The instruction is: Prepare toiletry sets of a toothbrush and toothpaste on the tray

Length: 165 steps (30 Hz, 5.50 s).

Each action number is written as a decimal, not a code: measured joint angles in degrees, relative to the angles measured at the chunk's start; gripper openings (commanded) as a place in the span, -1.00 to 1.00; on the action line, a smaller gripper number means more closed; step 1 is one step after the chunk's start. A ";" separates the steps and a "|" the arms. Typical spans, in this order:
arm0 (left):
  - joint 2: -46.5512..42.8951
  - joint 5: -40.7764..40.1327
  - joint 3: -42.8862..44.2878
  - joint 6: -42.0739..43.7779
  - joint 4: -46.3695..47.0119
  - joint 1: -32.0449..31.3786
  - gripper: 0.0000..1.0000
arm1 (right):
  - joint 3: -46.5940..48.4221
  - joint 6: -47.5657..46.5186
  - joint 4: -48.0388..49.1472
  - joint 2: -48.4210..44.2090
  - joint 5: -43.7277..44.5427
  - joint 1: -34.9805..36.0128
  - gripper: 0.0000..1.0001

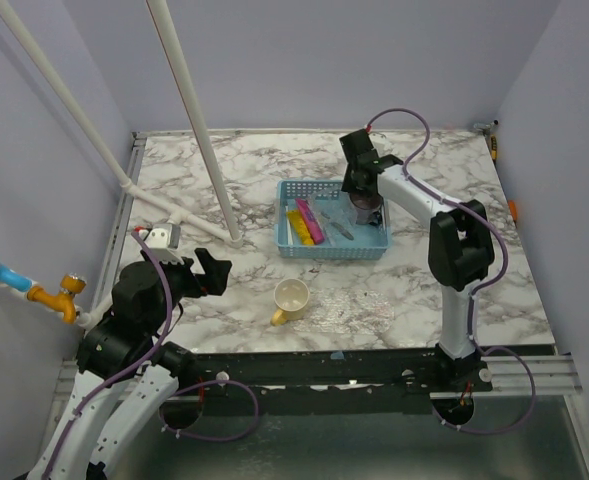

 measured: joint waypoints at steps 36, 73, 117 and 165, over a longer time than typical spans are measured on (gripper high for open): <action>-0.22 0.00 0.00 0.00 0.00 0.07 0.97 | -0.87 -3.26 -1.99 -2.99 -3.23 -0.26 -0.99; -0.72 0.28 0.00 0.00 0.02 0.07 0.97 | -15.08 -2.32 -15.04 -34.10 4.63 10.36 -0.99; -0.94 0.28 0.00 0.00 0.02 0.07 0.98 | -41.99 29.29 -21.99 -43.43 11.28 34.97 -0.99; -0.94 0.28 0.00 0.00 0.02 0.11 0.97 | -40.63 32.50 -22.25 -40.68 14.01 35.80 -0.17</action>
